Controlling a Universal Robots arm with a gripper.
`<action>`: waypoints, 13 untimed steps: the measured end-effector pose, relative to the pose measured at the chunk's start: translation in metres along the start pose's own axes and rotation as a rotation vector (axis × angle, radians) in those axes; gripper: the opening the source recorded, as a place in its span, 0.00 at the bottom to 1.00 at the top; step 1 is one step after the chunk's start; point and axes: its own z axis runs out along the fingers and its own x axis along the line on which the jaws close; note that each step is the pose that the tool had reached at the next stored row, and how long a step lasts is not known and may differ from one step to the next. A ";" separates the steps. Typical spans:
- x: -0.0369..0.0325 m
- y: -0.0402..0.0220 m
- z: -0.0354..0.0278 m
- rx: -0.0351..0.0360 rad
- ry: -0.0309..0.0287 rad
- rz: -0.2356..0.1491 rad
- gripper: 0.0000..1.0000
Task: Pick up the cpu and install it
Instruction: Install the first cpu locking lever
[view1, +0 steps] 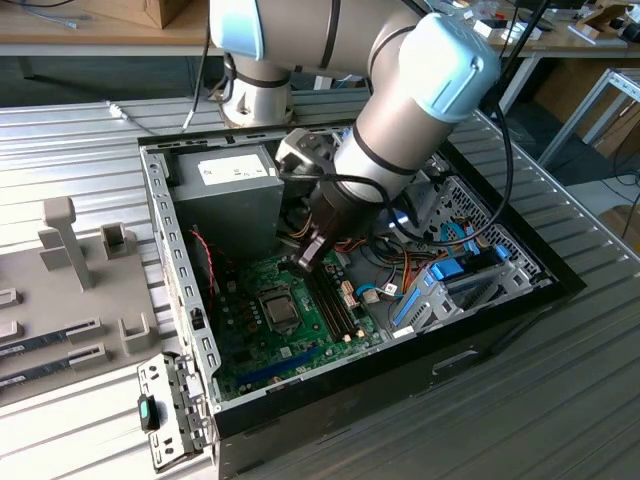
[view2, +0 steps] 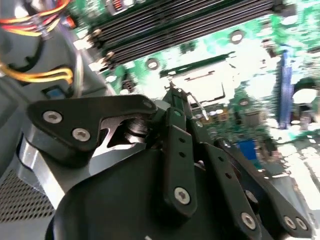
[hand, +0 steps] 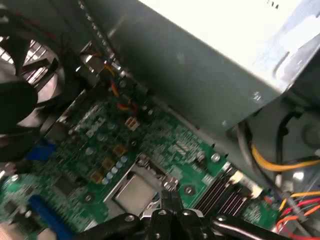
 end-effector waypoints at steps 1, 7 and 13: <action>-0.0001 -0.0004 0.0012 0.0118 0.0093 0.003 0.11; 0.0013 -0.0054 0.0105 0.0129 0.0110 0.004 0.11; 0.0055 -0.0129 0.0165 0.0133 0.0118 0.004 0.11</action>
